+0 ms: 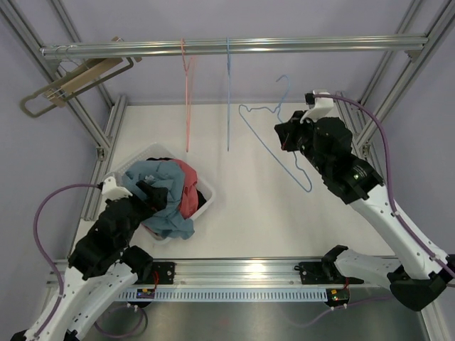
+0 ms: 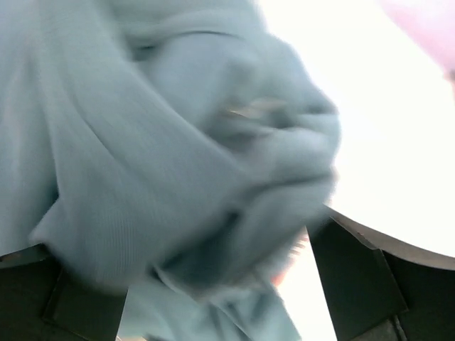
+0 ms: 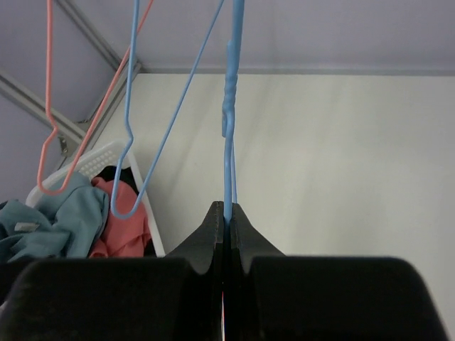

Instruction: Remove the t-shirt from the hanger

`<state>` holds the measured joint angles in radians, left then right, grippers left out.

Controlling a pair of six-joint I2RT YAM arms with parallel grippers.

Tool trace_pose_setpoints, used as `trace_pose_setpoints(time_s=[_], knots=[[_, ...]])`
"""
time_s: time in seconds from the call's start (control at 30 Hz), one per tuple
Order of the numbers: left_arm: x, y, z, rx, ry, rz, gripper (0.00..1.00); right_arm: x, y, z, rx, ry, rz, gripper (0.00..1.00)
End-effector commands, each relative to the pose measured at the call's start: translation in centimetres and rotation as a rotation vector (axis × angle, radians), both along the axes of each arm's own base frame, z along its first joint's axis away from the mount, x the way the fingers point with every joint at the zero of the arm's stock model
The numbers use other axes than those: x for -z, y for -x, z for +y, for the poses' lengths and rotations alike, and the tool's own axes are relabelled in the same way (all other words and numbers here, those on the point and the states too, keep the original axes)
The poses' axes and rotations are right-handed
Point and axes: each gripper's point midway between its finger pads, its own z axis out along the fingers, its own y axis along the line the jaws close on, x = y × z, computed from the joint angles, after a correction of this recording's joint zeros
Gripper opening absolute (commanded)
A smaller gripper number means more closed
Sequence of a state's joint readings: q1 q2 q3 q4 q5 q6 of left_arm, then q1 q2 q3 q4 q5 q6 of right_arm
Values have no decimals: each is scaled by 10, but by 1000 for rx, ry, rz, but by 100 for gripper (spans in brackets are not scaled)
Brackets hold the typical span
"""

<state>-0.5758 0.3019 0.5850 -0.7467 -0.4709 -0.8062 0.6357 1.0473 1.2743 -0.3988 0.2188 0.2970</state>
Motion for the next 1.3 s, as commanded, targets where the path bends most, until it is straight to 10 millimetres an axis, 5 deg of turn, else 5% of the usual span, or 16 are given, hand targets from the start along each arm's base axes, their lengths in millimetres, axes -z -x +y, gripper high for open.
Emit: trace_pose_setpoints(time_s=[0.0, 0.03, 0.33, 0.5, 0.63, 0.7, 0.97, 1.27], knots=[[-65, 18, -20, 180, 78, -129, 99, -55, -25, -7, 94, 1, -149, 0], [-83, 23, -22, 212, 89, -159, 99, -73, -27, -9, 107, -11, -185, 0], [-148, 59, -23, 386, 38, -258, 99, -109, -82, 1, 209, 141, -268, 0], [-137, 54, 0, 272, -13, -258, 99, -104, -115, 16, 217, 216, -260, 0], [-121, 47, -8, 288, -26, -207, 99, -107, -130, 22, 219, 233, -254, 0], [-125, 47, -17, 332, -17, -206, 99, -97, -143, 24, 225, 253, -234, 0], [-193, 67, -38, 513, 28, -452, 99, -48, -175, 20, 277, 285, -148, 0], [-191, 65, -39, 513, 10, -454, 99, -11, -169, 8, 320, 274, -76, 0]])
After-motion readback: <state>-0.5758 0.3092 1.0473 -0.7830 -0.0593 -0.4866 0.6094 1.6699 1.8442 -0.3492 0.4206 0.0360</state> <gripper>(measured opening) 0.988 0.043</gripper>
